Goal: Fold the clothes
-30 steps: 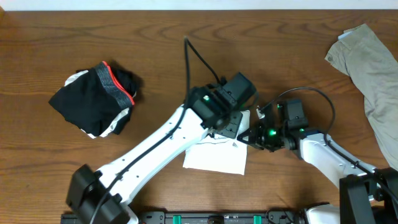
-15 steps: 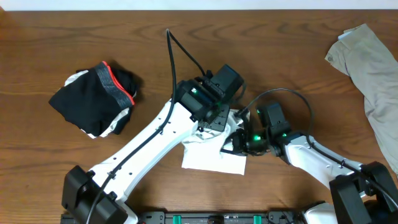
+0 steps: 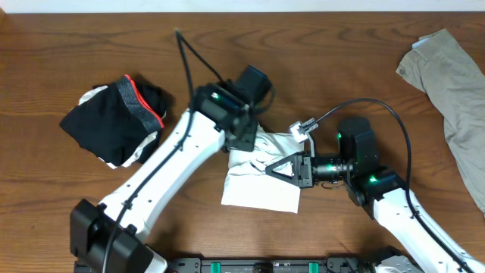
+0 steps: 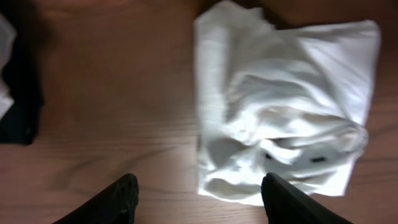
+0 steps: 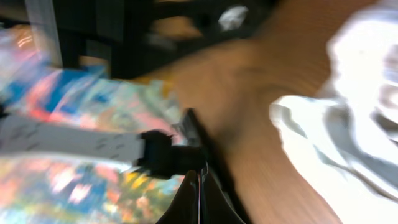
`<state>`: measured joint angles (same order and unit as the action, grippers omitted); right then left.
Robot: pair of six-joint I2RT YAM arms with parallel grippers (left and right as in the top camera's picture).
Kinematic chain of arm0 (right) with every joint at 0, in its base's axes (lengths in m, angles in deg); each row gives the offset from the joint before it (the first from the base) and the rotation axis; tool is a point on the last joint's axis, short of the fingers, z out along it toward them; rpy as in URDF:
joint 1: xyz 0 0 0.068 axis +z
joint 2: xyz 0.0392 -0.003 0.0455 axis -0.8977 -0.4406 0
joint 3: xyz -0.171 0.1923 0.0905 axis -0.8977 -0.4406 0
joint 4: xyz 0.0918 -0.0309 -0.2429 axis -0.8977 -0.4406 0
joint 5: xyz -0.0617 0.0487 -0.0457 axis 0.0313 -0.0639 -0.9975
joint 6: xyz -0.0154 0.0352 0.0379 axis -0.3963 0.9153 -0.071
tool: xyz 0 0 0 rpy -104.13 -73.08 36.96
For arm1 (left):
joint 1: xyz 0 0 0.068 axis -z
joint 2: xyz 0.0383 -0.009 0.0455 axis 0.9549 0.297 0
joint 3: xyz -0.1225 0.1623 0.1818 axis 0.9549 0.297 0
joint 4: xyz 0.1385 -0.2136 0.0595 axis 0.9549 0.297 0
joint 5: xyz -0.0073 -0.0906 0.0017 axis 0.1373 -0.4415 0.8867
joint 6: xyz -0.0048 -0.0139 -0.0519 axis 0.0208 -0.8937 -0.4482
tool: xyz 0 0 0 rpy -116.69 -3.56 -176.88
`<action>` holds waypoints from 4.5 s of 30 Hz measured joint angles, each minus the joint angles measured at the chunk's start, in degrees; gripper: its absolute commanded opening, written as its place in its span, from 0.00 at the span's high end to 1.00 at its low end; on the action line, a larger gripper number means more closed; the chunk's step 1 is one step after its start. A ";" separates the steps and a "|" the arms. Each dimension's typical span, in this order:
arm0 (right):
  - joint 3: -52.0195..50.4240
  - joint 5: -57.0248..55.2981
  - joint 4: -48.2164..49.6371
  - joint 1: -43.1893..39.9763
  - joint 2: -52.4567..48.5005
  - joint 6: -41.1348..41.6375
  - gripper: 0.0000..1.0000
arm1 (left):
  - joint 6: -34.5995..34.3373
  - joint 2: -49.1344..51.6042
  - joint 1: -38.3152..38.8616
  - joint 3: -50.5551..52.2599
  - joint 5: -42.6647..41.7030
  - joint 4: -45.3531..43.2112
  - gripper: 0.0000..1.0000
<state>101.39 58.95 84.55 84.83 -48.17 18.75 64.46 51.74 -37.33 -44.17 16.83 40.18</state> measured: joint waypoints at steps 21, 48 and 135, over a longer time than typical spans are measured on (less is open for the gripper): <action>0.00 -33.97 -3.19 1.73 -14.25 -8.00 0.99 | 3.21 0.00 -10.23 1.70 -7.26 0.28 0.41; 7.96 -42.27 -26.95 -13.75 -1.99 -16.81 0.99 | 3.63 1.07 5.05 22.67 -25.68 -41.77 0.77; 8.15 -51.36 -37.83 -19.30 -1.99 -13.99 0.99 | 4.66 3.37 20.46 24.46 -32.26 -32.87 0.94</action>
<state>109.54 7.58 46.71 65.53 -50.16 4.76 69.12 55.10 -16.87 -19.71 -15.43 7.31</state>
